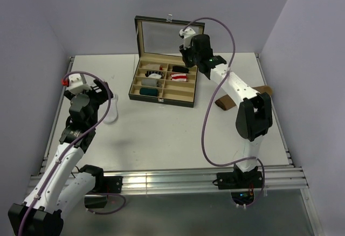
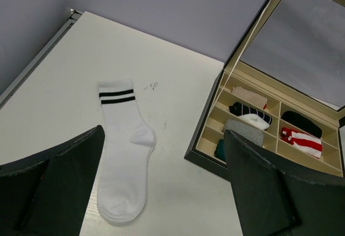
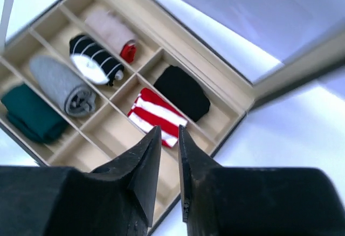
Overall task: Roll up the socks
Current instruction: Adjust the storage box at the center of the board, then move the sock to the center of the board.
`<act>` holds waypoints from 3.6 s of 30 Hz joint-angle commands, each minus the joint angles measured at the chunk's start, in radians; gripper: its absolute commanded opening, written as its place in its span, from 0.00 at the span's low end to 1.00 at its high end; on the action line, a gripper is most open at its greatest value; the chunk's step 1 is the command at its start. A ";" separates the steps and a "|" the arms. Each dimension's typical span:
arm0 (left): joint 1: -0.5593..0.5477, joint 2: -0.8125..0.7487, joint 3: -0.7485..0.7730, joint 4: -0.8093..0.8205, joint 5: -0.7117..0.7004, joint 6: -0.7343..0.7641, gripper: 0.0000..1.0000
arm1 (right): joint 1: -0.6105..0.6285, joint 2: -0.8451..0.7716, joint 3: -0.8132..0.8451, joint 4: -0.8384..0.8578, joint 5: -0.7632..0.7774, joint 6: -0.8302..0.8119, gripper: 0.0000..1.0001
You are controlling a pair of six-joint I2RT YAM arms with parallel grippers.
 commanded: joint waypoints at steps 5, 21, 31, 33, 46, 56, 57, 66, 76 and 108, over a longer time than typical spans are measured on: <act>0.015 -0.066 0.049 -0.047 -0.021 -0.022 0.97 | -0.007 -0.125 -0.168 -0.091 0.241 0.553 0.36; 0.015 -0.126 0.039 -0.061 -0.011 -0.031 0.97 | -0.007 -0.178 -0.485 -0.020 0.186 0.752 0.38; 0.015 -0.126 0.039 -0.070 -0.014 -0.027 0.97 | -0.020 -0.058 -0.413 -0.057 0.257 0.769 0.32; 0.015 -0.123 0.039 -0.070 -0.013 -0.027 0.97 | -0.018 -0.040 -0.416 -0.050 0.249 0.767 0.28; 0.015 -0.100 0.040 -0.072 -0.011 -0.019 0.97 | -0.075 0.057 -0.287 -0.040 0.195 0.720 0.00; 0.015 -0.097 0.040 -0.069 -0.005 -0.014 0.97 | -0.112 0.121 -0.201 -0.036 0.152 0.652 0.00; 0.015 -0.097 0.039 -0.070 -0.005 -0.013 0.97 | -0.115 0.118 -0.199 -0.034 0.143 0.644 0.03; 0.015 -0.124 0.036 -0.061 0.016 -0.013 0.97 | -0.118 -0.107 -0.308 -0.010 0.123 0.585 0.50; 0.015 -0.216 0.020 -0.027 0.101 0.010 1.00 | -0.278 -0.418 -0.631 0.004 0.131 0.666 0.42; -0.005 -0.187 0.022 -0.069 0.042 0.002 0.99 | -0.242 -0.127 -0.565 -0.301 0.054 0.480 0.36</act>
